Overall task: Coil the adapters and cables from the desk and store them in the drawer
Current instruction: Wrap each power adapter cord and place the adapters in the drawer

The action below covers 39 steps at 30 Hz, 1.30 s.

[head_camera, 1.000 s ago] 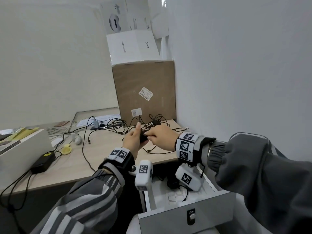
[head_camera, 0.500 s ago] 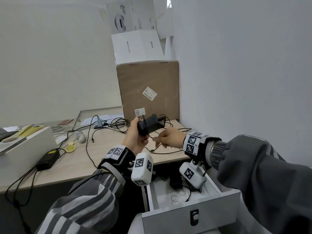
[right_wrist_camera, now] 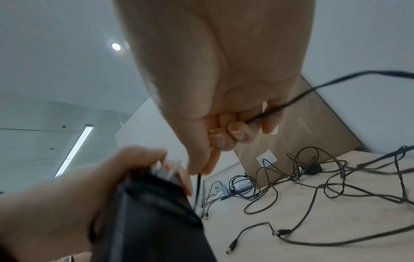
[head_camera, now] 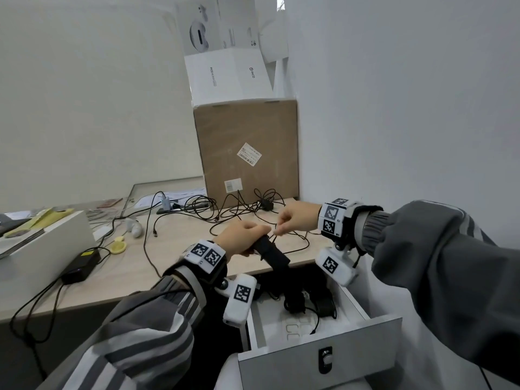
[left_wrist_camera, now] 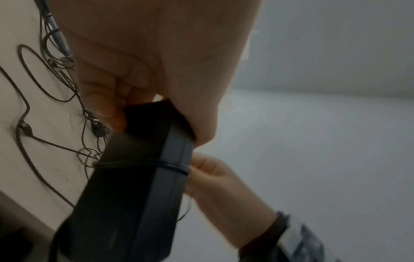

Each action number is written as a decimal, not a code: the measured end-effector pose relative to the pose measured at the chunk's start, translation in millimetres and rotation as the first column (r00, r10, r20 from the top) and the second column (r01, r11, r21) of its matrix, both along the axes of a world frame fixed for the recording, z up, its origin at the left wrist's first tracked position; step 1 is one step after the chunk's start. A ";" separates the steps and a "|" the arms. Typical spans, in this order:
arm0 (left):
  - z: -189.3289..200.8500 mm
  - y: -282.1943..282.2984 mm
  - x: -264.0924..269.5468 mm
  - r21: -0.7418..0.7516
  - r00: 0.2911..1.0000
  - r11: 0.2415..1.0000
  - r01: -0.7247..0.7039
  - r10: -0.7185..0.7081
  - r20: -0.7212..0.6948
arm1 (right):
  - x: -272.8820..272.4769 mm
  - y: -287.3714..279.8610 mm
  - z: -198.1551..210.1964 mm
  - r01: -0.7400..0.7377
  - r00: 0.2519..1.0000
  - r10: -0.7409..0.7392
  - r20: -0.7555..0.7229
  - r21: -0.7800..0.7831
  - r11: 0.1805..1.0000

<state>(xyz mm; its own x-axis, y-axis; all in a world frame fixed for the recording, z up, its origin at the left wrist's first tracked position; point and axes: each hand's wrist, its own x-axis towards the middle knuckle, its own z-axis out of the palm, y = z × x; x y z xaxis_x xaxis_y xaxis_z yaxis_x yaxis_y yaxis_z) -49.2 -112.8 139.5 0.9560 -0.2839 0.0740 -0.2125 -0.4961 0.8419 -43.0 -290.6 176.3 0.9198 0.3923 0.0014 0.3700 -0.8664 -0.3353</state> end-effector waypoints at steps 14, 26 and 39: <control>-13.5 11.5 22.0 -0.236 0.863 0.850 -0.471 0.499 0.075 | -19.9 46.1 -12.6 0.012 0.986 -0.059 0.155 0.289 0.957; 14.1 6.4 15.6 -0.890 0.935 0.286 -0.354 0.133 -0.329 | -18.9 38.9 -33.6 -0.109 0.994 0.085 0.069 0.535 0.838; -2.8 6.1 7.3 0.143 0.995 0.986 -0.087 0.079 0.058 | -5.2 -1.8 -11.5 0.021 0.982 -0.055 0.181 0.186 0.982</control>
